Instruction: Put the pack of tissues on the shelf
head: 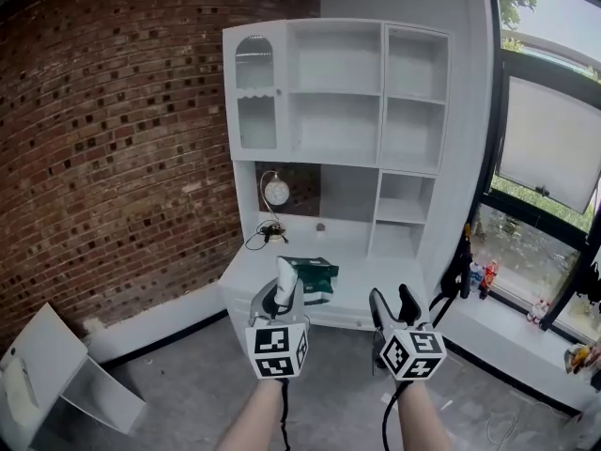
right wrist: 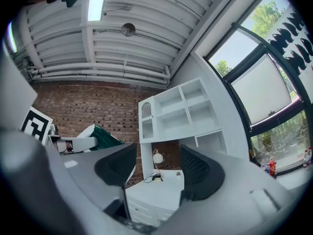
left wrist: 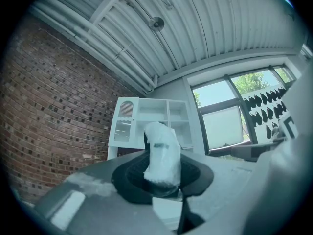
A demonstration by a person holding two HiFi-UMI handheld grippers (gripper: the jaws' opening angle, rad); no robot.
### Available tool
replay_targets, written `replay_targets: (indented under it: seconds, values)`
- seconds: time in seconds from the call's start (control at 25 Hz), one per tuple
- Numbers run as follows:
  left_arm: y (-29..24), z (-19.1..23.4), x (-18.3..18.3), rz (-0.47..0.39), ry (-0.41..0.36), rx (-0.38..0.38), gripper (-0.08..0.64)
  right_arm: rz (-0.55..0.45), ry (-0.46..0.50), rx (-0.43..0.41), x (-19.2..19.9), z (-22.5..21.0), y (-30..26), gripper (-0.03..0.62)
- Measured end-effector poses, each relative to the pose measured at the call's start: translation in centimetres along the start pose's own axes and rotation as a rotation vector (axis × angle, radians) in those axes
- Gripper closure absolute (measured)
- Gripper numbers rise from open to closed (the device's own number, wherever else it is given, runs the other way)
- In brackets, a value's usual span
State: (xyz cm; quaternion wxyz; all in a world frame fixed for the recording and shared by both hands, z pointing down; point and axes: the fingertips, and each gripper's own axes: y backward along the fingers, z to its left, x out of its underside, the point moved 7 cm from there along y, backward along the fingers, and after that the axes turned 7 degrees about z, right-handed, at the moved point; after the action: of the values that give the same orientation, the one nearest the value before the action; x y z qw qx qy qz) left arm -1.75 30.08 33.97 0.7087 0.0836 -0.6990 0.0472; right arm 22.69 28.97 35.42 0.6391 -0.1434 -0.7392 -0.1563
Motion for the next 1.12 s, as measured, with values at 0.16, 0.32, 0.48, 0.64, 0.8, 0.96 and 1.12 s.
replay_targets:
  seconds: [0.16, 0.32, 0.48, 0.64, 0.8, 0.96, 1.12]
  values:
    - [-1.3, -0.1, 0.8, 0.007, 0.002, -0.026, 0.457, 0.024, -0.020, -0.011, 1.2, -1.5, -1.3, 0.321]
    - [-2.9, 0.5, 1.7, 0.031, -0.001, -0.031, 0.457, 0.039, -0.044, -0.014, 2.2, -2.2, -2.9, 0.321]
    - [-5.1, 1.4, 2.6, 0.048, -0.003, -0.026, 0.457, 0.060, -0.060, -0.002, 3.3, -3.0, -4.9, 0.321]
    - [-8.1, 3.2, 3.0, 0.053, -0.003, -0.003, 0.457, 0.056, -0.070, 0.024, 3.8, -3.5, -7.8, 0.321]
    - [-11.5, 5.3, 3.2, 0.049, 0.006, 0.026, 0.457, 0.050, -0.063, 0.041, 3.8, -3.4, -11.4, 0.321]
    - [-14.6, 7.4, 2.4, 0.020, 0.006, 0.051, 0.457, 0.028, -0.056, 0.047, 3.1, -2.8, -15.0, 0.321]
    - [-17.1, 8.9, 2.0, 0.002, 0.004, 0.081, 0.457, 0.009, -0.069, 0.060, 2.7, -2.6, -17.8, 0.321]
